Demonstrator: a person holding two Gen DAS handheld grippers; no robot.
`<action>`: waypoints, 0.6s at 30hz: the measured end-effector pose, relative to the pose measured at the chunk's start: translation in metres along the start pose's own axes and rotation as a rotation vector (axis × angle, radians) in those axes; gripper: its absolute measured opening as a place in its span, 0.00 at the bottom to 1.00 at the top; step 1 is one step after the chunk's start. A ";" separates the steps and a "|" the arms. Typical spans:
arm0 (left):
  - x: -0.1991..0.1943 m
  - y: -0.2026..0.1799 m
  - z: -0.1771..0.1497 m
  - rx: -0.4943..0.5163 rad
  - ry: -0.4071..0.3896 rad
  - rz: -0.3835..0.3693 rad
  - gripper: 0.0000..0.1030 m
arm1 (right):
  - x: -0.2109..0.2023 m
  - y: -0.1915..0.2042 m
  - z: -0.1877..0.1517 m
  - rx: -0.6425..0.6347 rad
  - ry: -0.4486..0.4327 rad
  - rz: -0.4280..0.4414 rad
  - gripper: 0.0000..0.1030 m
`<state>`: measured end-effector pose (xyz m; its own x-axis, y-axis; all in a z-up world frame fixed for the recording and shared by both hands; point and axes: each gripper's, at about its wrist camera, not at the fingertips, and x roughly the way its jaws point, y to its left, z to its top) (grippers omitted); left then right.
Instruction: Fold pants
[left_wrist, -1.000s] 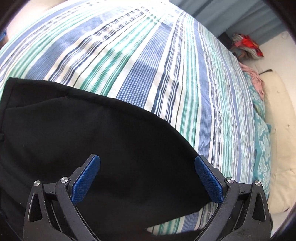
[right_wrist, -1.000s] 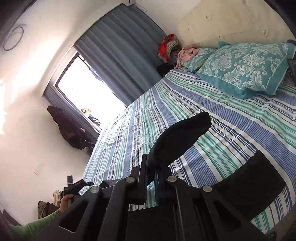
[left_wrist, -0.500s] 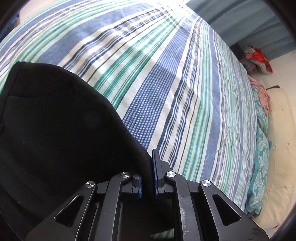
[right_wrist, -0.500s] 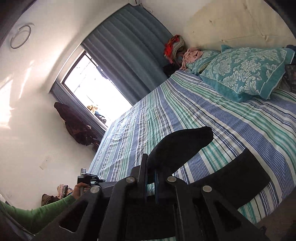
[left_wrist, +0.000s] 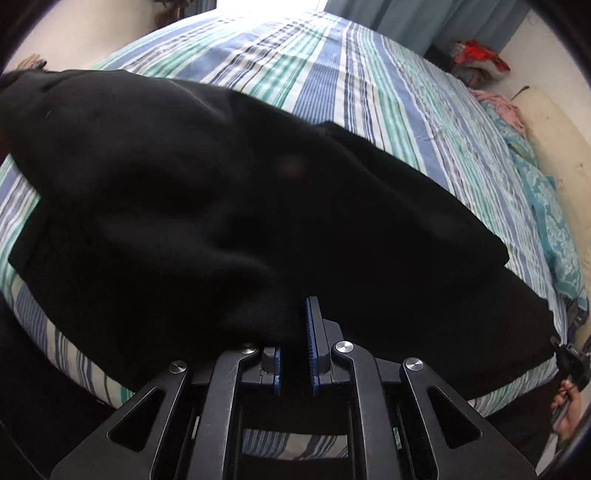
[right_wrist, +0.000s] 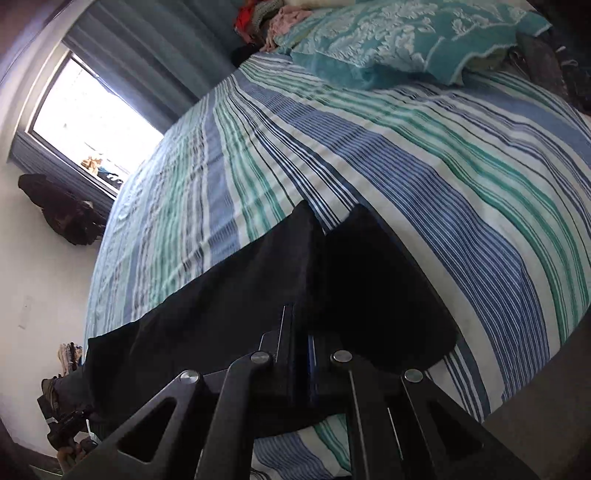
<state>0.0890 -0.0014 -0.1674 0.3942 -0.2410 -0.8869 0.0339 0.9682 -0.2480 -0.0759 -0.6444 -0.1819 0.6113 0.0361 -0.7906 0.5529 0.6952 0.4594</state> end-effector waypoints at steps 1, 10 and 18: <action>-0.001 -0.002 -0.003 -0.004 -0.002 -0.003 0.09 | 0.006 -0.007 -0.006 0.010 0.021 -0.021 0.06; -0.014 -0.022 -0.016 0.069 0.000 -0.018 0.09 | -0.014 -0.001 0.000 -0.084 -0.020 -0.140 0.06; -0.012 -0.033 -0.018 0.110 0.036 -0.011 0.09 | -0.016 -0.014 -0.008 -0.045 -0.014 -0.219 0.06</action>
<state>0.0664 -0.0317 -0.1558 0.3598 -0.2521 -0.8983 0.1396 0.9665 -0.2154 -0.0981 -0.6484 -0.1786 0.4873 -0.1284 -0.8638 0.6478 0.7165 0.2589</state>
